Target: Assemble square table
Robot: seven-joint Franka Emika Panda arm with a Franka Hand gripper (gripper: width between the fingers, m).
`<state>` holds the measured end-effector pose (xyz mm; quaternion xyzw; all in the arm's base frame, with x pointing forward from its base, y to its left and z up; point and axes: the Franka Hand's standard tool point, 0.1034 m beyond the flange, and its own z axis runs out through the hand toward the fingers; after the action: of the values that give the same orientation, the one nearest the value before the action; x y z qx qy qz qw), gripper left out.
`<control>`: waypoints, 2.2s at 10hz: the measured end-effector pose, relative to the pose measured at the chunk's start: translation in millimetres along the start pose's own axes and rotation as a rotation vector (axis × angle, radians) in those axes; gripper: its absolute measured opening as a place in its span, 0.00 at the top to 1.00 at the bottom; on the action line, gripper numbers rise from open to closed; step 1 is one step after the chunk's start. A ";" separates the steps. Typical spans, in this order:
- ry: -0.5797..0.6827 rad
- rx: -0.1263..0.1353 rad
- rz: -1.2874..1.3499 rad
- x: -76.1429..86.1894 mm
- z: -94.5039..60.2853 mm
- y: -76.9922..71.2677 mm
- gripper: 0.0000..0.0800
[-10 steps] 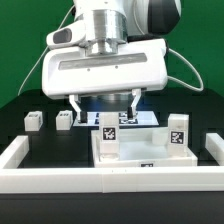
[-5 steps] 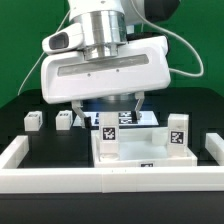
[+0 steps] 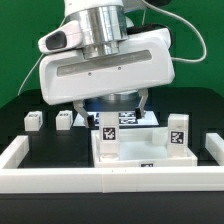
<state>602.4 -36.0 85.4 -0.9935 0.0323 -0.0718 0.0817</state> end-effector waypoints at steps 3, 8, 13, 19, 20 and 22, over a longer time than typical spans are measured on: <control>-0.007 -0.026 -0.015 -4.0 1.9 3.1 0.19; 0.037 -0.051 -0.064 1.1 -0.7 2.9 0.19; 0.037 -0.053 -0.057 1.1 -0.3 2.2 0.19; 0.060 -0.100 0.012 -3.6 5.2 6.1 0.19; 0.059 -0.102 -0.003 -3.6 5.0 7.5 0.19; 0.058 -0.102 -0.013 -3.6 5.0 7.7 0.22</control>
Offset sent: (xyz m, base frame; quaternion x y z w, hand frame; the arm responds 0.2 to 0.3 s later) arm -0.0159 -0.0270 0.0039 -0.1125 -0.0127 -0.0103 0.9935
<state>599.2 -42.5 78.8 -0.9941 0.0318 -0.0995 0.0293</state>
